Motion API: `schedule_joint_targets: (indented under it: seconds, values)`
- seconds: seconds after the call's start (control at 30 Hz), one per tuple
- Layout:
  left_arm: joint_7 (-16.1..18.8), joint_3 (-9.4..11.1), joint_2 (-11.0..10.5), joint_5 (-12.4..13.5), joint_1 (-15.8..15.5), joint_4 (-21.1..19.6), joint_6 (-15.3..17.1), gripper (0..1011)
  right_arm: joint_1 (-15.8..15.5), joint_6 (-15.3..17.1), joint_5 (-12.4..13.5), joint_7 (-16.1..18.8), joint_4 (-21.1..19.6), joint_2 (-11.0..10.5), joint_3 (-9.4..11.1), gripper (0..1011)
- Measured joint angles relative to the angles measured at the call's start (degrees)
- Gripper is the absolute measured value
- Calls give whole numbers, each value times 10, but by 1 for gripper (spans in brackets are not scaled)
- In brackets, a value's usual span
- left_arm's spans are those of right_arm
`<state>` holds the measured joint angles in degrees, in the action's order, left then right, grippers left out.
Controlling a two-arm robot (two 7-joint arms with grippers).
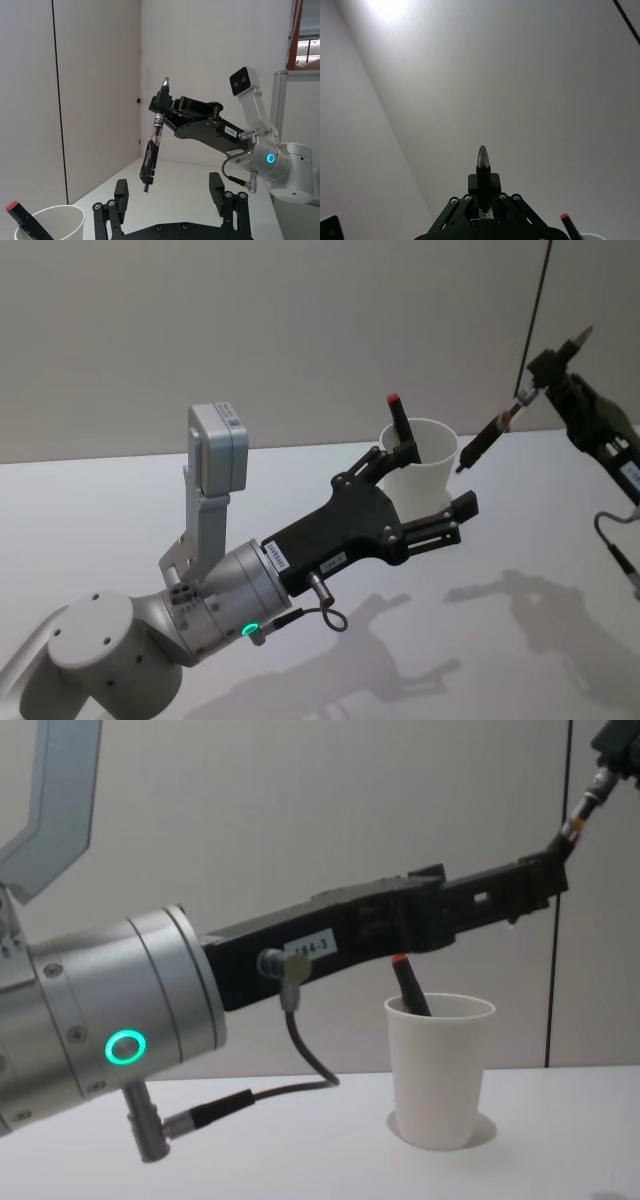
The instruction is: Place the pen into the pen holder.
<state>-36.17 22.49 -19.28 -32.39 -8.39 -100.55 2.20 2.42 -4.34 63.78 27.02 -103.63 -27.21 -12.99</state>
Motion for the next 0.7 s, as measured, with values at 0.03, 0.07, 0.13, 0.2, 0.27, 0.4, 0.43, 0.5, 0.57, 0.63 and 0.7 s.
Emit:
schedule_joint_targets:
  seconds: [0.03, 0.07, 0.13, 0.2, 0.27, 0.4, 0.43, 0.5, 0.57, 0.63, 0.7]
  values:
    - [0, 0, 0, 0, 0, 0, 0, 1001, 2, -2, -6, -1, 1, 0, 0, 119]
    - [0, 0, 0, 0, 0, 0, 0, 1001, 6, -6, -19, -4, 4, 0, 0, 118]
    - [0, 0, 0, 0, 0, 0, 0, 1001, 10, -10, -31, -6, 7, 1, 0, 119]
    - [0, 0, 0, 0, 0, 0, 0, 1001, 15, -15, -48, -9, 11, 2, 0, 118]
    - [0, 0, 0, 0, 0, 0, 0, 1001, 22, -21, -72, -14, 17, 5, 0, 119]
    - [0, 0, 0, 0, 0, 0, 0, 1001, 39, -30, -115, -21, 32, 14, -4, 118]
    - [0, 0, 0, 0, 0, 0, 0, 1001, 44, -34, -133, -25, 36, 17, -5, 118]
    - [0, 0, 0, 0, 0, 0, 0, 1001, 57, -41, -162, -30, 49, 24, -8, 118]
    - [0, 0, 0, 0, 0, 0, 0, 1001, 65, -45, -180, -33, 57, 29, -10, 119]
    - [0, 0, 0, 0, 0, 0, 0, 1001, 72, -49, -199, -37, 66, 35, -12, 118]
    - [0, 0, 0, 0, 0, 0, 0, 1001, 88, -58, -230, -43, 83, 45, -16, 118]
